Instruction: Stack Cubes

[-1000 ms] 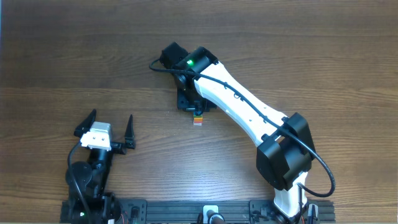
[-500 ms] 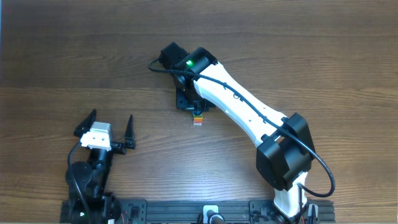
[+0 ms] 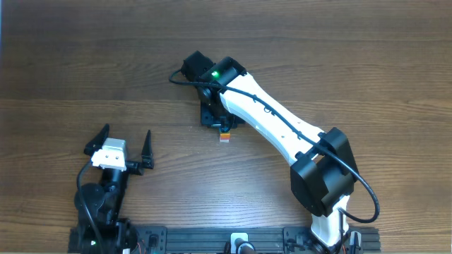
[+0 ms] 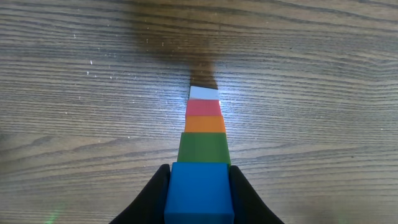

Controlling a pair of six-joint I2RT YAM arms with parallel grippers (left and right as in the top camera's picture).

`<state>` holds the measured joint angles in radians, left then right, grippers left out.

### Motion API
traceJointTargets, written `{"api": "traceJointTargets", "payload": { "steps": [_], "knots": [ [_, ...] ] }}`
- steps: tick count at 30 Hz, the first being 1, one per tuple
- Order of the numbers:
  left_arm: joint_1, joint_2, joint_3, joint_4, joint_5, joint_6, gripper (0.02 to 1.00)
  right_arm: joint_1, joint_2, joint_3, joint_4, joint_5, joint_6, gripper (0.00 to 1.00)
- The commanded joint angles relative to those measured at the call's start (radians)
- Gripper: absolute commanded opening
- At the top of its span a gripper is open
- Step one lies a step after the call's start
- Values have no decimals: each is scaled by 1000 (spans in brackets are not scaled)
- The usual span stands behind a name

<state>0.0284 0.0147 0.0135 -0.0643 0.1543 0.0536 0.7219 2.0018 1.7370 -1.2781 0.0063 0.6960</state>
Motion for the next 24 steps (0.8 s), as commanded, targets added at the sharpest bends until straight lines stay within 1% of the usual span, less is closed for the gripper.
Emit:
{"api": "traceJointTargets", "payload": {
  "steps": [1, 4, 5, 6, 7, 16, 24],
  "knots": [
    [-5, -7, -7, 2, 10, 18, 1000, 3, 15, -26, 7, 10, -5, 347],
    [-5, -7, -7, 2, 10, 18, 1000, 3, 15, -26, 7, 10, -5, 641],
    [-5, -7, -7, 2, 10, 18, 1000, 3, 15, -26, 7, 10, -5, 757],
    [-5, -7, -7, 2, 10, 18, 1000, 3, 15, -26, 7, 10, -5, 910],
    [-5, -7, -7, 2, 10, 18, 1000, 3, 15, -26, 7, 10, -5, 993],
    [-5, -7, -7, 2, 10, 18, 1000, 3, 14, -25, 17, 10, -6, 991],
    [-5, -7, -7, 2, 10, 18, 1000, 3, 0, -24, 28, 13, -66, 991]
  ]
}}
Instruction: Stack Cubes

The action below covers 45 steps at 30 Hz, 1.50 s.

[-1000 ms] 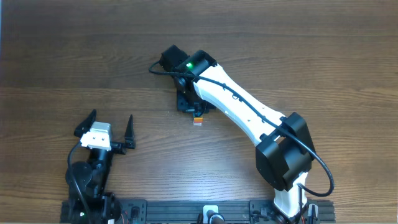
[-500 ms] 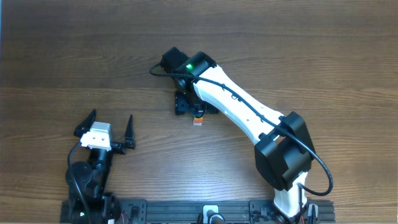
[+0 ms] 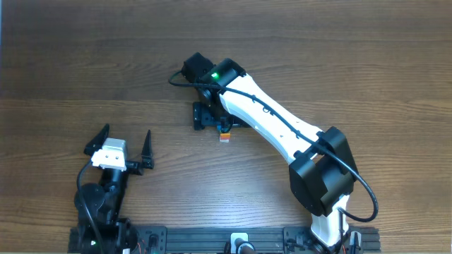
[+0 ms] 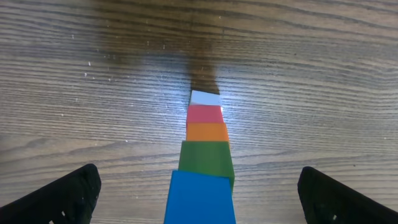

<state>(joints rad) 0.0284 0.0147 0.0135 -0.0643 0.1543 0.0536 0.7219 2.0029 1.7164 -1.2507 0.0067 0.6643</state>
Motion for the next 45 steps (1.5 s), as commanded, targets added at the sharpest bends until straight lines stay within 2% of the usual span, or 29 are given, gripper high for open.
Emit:
{"api": "traceJointTargets", "payload": {
  "steps": [1, 16, 24, 34, 39, 42, 45],
  "knots": [
    [-5, -7, -7, 2, 10, 18, 1000, 3, -2, -3, -1, 14, -34, 993],
    [-5, -7, -7, 2, 10, 18, 1000, -30, -8, -3, -13, 17, -61, 993],
    [-5, -7, -7, 2, 10, 18, 1000, -23, -113, 25, 6, 17, -152, 993],
    [-5, -7, -7, 2, 10, 18, 1000, -90, -514, -19, 11, 59, -317, 993],
    [-5, -7, -7, 2, 10, 18, 1000, -127, -780, -253, 109, 201, -359, 991],
    [-5, -7, -7, 2, 10, 18, 1000, -186, -966, -478, 244, 283, -360, 991],
    [-5, -7, -7, 2, 10, 18, 1000, -261, -1129, -695, 425, 289, -420, 991]
  ]
}}
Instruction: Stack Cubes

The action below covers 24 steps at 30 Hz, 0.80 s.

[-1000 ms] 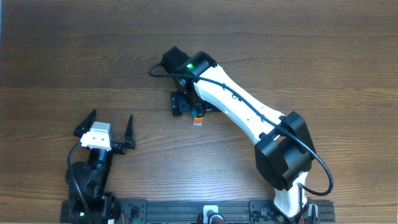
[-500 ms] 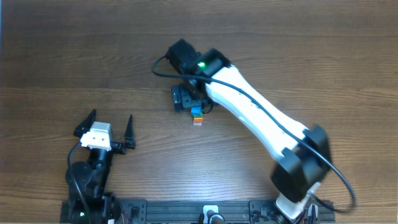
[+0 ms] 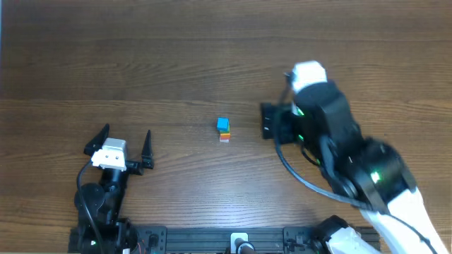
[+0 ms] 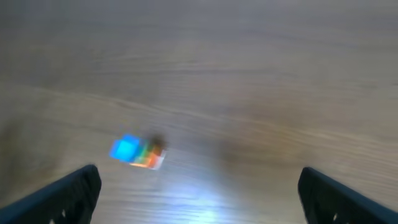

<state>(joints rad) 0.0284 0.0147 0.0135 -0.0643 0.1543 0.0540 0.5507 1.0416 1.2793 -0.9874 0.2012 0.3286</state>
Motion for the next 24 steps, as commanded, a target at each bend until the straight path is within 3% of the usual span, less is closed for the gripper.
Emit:
{"api": "traceJointTargets", "payload": {
  "steps": [1, 4, 8, 13, 24],
  "knots": [
    [-5, -7, -7, 2, 10, 18, 1000, -111, -216, -320, 212, 95, -108, 991],
    [-5, -7, -7, 2, 10, 18, 1000, -183, -349, -492, 347, 91, -175, 991],
    [-5, -7, -7, 2, 10, 18, 1000, -313, -504, -676, 455, 51, -184, 991],
    [-5, -7, -7, 2, 10, 18, 1000, -444, -632, -808, 547, -90, -222, 993],
    [-5, -7, -7, 2, 10, 18, 1000, -482, -834, -1030, 726, -126, -286, 993]
  ]
}}
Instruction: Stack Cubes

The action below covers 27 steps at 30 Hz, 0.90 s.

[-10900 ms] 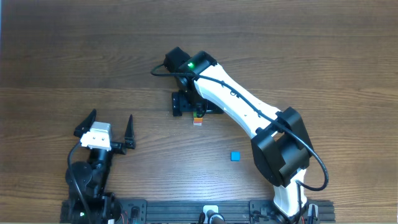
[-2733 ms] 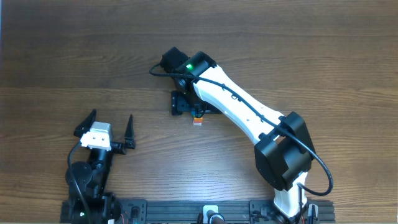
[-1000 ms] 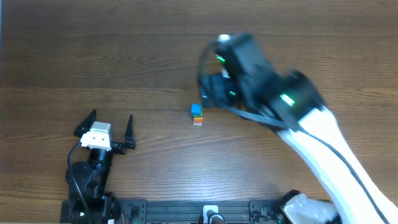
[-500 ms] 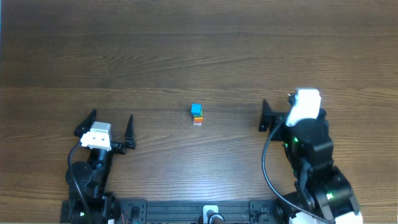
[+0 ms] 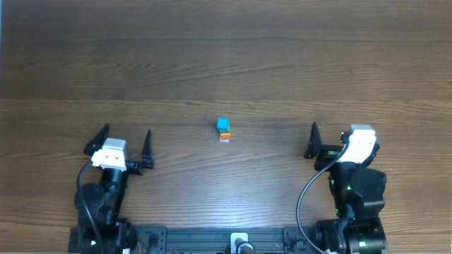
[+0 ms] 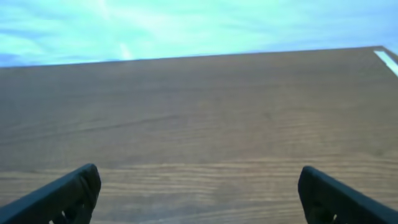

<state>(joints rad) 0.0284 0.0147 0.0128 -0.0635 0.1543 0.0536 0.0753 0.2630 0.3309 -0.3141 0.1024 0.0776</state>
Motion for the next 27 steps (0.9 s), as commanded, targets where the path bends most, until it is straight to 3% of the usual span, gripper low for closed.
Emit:
{"api": "traceJointTargets", "payload": {
  "steps": [1, 18, 27],
  "knots": [
    [-5, -7, -6, 2, 10, 18, 998, -6, -69, -104, 74, -27, -39, 991],
    [-5, -7, -6, 2, 10, 18, 1000, -35, -174, -325, 330, -27, -105, 991],
    [-5, -7, -6, 2, 10, 18, 1000, -64, -233, -326, 322, -26, -106, 991]
  ]
}}
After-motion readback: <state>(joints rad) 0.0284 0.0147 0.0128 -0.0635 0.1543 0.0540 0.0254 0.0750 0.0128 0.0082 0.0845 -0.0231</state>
